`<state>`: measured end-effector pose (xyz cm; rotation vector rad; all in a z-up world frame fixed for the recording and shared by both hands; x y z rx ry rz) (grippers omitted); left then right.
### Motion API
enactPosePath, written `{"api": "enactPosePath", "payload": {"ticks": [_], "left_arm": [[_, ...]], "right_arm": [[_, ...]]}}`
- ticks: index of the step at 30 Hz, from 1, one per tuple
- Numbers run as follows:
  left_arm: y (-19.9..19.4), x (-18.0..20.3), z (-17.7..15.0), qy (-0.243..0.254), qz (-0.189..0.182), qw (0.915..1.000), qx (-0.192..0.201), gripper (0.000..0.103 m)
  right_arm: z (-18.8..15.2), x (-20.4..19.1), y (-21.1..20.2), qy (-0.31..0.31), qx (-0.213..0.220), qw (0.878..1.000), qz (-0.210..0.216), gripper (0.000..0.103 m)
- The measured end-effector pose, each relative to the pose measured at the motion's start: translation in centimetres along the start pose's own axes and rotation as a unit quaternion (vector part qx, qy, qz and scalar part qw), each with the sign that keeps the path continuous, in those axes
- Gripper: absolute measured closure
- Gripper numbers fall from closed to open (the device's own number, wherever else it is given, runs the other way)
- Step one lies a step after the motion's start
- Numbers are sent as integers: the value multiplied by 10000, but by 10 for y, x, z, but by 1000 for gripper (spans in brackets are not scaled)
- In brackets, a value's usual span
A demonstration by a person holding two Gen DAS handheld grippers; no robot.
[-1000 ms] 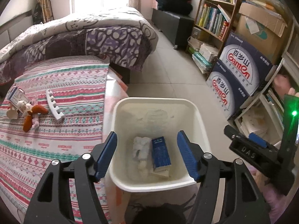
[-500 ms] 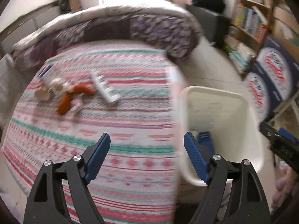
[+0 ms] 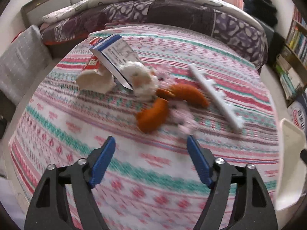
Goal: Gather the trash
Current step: 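Grasp orange peel with left tool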
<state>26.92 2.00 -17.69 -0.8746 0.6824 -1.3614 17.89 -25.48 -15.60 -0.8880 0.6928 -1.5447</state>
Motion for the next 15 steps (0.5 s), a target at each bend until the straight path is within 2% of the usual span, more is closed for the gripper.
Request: {"api": "enactPosePath", "payload": {"ticks": [5, 12, 15], "left_arm": [[27, -8, 9, 510, -116, 9984, -228, 47], [34, 6, 21, 1083, -759, 9907, -327, 48], [42, 8, 25, 1118, -794, 9896, -431, 48]], "right_arm": [[28, -33, 14, -315, 82, 9992, 228, 13], [56, -66, 33, -602, 124, 9970, 480, 13], [67, -77, 40, -718, 127, 9956, 594, 13]]}}
Point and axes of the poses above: each gripper's, at about its wrist camera, not at the fingertips, and y roughly the way its jaws point, x to its right, z to its top, the point moved 3 cm from there along y, roughly the way its jaws point, and after that the axes turned 15 degrees about -y, right-handed, at the moved point
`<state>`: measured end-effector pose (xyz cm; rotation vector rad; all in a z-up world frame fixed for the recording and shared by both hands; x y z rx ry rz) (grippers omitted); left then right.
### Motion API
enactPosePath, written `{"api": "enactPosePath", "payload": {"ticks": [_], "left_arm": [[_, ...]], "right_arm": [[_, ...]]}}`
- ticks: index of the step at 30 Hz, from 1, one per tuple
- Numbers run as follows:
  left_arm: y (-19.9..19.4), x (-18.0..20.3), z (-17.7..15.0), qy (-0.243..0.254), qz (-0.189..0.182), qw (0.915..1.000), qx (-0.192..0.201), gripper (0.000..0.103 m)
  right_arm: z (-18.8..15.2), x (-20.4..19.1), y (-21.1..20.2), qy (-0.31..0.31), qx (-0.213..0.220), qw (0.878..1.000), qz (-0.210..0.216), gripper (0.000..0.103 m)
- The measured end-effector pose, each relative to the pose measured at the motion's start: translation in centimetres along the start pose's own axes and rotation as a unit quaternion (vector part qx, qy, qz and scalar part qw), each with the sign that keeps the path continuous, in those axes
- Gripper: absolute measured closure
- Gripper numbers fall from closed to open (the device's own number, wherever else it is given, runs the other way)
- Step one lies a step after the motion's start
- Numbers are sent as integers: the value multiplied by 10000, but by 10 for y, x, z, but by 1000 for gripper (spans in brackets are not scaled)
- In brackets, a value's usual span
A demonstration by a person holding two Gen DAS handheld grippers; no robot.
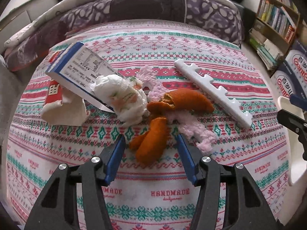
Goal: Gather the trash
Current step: 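Grasp orange peel with left tool, then grasp white plastic strip with right tool while left tool holds peel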
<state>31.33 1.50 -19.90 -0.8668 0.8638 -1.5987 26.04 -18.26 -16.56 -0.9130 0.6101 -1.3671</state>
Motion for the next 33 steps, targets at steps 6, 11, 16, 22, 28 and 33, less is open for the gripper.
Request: {"api": "enactPosePath", "payload": {"ticks": [6, 11, 16, 22, 28, 33], "left_arm": [[2, -1, 3, -36, -210, 9998, 33, 68], [-11, -14, -16, -158, -223, 9996, 111, 70], [-25, -29, -39, -333, -193, 9992, 134, 70], [-40, -44, -63, -785, -166, 9966, 203, 70], [-55, -53, -84, -1335, -114, 9906, 267, 70], [-67, -56, -103, -1684, -73, 9853, 282, 70]], "right_arm": [[21, -19, 21, -295, 59, 9994, 181, 13], [33, -36, 41, -519, -11, 9982, 304, 19], [35, -57, 59, -752, -214, 9961, 396, 36], [32, -63, 52, -620, -8, 9976, 312, 76], [5, -65, 33, -279, -54, 9991, 303, 77], [-21, -69, 10, -141, -4, 9993, 360, 78]]}}
Point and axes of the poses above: each gripper's, at about its wrist camera, not at the fingertips, and y roughly the way its jaws point, x to its right, z to its top, the point moved 3 cm from there along y, roughly the way its jaws point, and after that the axes turned 15 degrees about -y, right-handed, at the moved point
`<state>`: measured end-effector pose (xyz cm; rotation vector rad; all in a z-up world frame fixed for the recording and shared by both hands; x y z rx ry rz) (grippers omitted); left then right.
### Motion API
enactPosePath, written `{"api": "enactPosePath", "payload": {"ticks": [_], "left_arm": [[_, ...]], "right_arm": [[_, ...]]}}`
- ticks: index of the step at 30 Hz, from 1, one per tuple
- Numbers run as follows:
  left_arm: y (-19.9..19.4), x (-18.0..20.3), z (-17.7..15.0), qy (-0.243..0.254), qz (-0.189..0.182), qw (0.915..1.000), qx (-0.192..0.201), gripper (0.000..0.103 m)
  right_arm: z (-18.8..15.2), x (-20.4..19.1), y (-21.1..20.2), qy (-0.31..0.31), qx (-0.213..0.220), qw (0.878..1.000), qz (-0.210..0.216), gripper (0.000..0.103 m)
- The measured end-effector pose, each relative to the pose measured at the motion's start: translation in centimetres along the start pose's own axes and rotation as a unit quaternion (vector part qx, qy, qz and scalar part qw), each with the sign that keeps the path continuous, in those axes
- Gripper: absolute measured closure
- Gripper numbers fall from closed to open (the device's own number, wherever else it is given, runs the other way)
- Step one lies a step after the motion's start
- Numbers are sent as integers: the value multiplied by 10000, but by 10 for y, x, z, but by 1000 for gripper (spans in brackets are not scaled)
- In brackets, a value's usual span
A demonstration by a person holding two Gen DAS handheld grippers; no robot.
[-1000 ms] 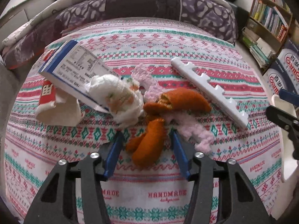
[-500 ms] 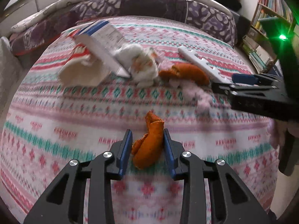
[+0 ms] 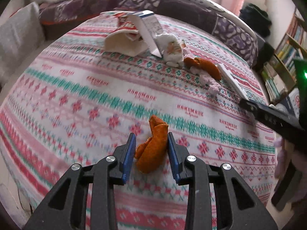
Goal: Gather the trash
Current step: 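Grasp white plastic strip with right tool while left tool holds peel, then open right tool over the cream bin to drop the white strip while left tool drops peel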
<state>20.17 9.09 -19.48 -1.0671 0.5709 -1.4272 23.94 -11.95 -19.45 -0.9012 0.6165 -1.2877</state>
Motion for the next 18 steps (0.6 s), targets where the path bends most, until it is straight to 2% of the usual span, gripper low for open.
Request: {"api": "enactPosePath", "payload": {"ticks": [11, 18], "left_arm": [[-31, -4, -47, -277, 74, 9995, 96, 70], [-49, 11, -69, -159, 59, 9996, 228, 71]], "right_arm": [[-52, -3, -58, 125, 244, 9996, -10, 78], [-77, 10, -82, 277, 332, 9990, -60, 78]]}}
Point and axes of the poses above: each gripper's, at about its wrist camera, not at the fingertips, and y roughly the way its jaws point, x to its right, z to its top, the point moved 3 cm from there along y, roughly the way its jaws point, and after that the axes turned 15 degrees about -y, right-handed, at the moved point
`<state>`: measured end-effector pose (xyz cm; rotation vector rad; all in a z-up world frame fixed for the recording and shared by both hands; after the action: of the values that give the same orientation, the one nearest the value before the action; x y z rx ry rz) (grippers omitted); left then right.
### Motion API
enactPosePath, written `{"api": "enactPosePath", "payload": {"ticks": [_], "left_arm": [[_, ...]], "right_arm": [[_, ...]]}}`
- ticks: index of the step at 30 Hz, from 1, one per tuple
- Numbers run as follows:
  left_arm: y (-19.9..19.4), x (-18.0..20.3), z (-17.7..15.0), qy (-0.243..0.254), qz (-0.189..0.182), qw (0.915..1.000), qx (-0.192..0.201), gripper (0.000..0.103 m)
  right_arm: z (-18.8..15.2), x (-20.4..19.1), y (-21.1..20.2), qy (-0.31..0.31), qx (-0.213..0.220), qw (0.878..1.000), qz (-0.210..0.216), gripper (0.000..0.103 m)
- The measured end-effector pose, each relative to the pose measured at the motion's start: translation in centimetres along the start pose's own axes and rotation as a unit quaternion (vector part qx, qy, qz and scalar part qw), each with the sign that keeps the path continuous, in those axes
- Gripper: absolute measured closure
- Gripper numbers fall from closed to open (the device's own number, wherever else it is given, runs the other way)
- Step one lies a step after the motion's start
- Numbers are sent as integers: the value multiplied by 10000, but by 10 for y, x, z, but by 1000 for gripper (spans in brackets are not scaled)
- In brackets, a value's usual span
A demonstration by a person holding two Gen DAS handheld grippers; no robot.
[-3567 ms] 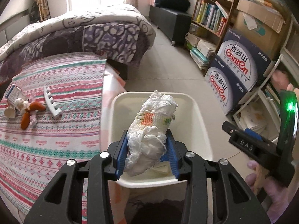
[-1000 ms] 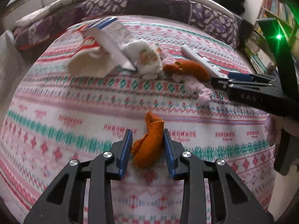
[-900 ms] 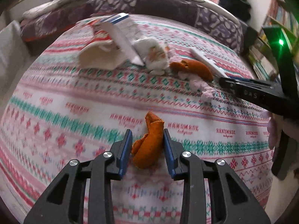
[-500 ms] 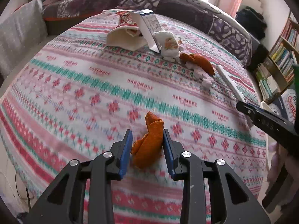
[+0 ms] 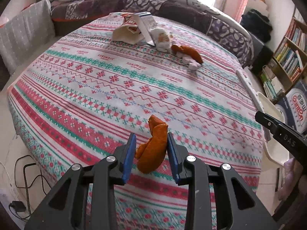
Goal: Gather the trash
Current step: 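Open right tool over the cream bin to drop the white strip while left tool drops peel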
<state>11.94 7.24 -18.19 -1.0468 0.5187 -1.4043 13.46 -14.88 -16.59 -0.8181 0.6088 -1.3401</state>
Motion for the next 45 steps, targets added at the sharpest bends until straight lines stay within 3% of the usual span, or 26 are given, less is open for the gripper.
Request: {"api": "enactPosePath", "payload": {"ticks": [15, 30, 42, 45], "left_arm": [[-15, 50, -20, 477, -125, 9987, 82, 71], [-10, 128, -38, 1216, -359, 9919, 5, 71], [-14, 213, -48, 1875, -749, 9794, -10, 71], [-15, 235, -53, 2057, -847, 9749, -9, 71]], "right_arm": [[-34, 62, -27, 600, 83, 9973, -407, 78], [-73, 161, -36, 1681, -174, 9796, -1091, 74], [-98, 211, -51, 2222, -223, 9650, -1375, 27], [-107, 223, -55, 2360, -240, 9605, -1453, 20]]}}
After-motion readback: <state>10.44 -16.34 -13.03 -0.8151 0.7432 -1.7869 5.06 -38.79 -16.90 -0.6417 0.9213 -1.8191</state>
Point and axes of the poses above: each gripper's, at about its wrist camera, not at the fingertips, and y roughly the way its jaws point, x to its right, z to its top, the point moved 3 cm from there along y, roughly the way its jaws point, and after that the axes turned 15 degrees about -y, right-handed, at the moved point
